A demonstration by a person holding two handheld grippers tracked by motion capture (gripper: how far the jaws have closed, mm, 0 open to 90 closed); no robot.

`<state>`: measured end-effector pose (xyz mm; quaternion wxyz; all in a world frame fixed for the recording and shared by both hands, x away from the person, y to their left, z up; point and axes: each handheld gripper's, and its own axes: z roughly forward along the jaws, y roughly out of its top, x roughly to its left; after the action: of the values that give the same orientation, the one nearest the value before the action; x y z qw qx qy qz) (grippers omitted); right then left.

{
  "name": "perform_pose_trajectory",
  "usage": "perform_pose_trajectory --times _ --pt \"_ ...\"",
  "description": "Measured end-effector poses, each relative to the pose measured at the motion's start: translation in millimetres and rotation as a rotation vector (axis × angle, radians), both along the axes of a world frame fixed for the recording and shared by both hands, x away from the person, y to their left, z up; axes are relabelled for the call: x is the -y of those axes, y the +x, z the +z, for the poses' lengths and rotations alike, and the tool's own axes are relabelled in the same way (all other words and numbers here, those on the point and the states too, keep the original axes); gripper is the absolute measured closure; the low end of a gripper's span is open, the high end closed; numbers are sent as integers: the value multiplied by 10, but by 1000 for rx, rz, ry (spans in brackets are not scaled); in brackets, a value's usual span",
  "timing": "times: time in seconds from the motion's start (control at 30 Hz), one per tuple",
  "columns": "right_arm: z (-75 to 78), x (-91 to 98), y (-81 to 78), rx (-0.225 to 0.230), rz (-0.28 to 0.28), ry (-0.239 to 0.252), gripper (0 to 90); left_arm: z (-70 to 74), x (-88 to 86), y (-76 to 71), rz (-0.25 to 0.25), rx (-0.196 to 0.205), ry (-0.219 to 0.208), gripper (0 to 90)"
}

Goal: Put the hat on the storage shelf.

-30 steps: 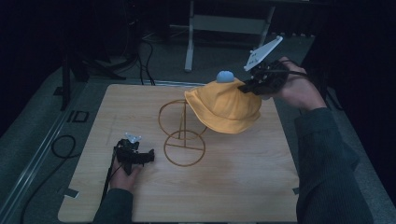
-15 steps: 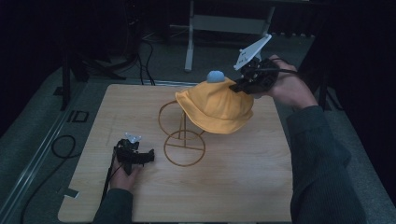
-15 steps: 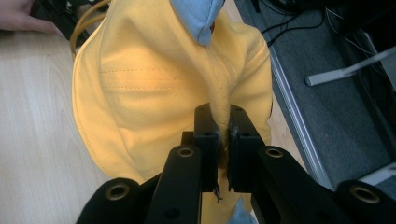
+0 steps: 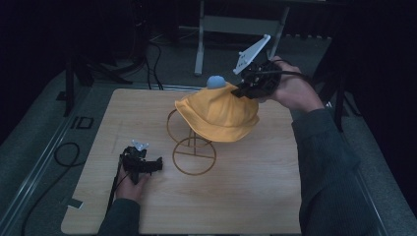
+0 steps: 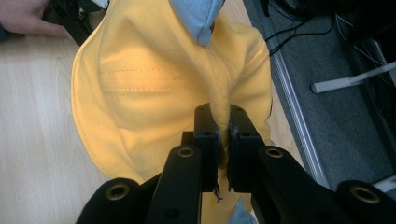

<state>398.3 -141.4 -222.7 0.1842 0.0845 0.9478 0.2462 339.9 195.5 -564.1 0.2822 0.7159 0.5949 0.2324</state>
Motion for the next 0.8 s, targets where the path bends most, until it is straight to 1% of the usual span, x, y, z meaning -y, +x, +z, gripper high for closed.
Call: perform_pose_trajectory --times 0.17,0.23,0.57,0.8 --pt "1 -44 1 0 7 -6 846 0 0 0 0 0 0 4" --pt "-12 -111 -3 0 13 -16 846 1 -1 0 -1 0 0 4" --pt "-60 -298 10 -9 39 -38 845 0 0 0 0 -1 0 4" --pt "-93 -470 11 -6 64 -40 844 1 0 0 1 -1 -1 4"
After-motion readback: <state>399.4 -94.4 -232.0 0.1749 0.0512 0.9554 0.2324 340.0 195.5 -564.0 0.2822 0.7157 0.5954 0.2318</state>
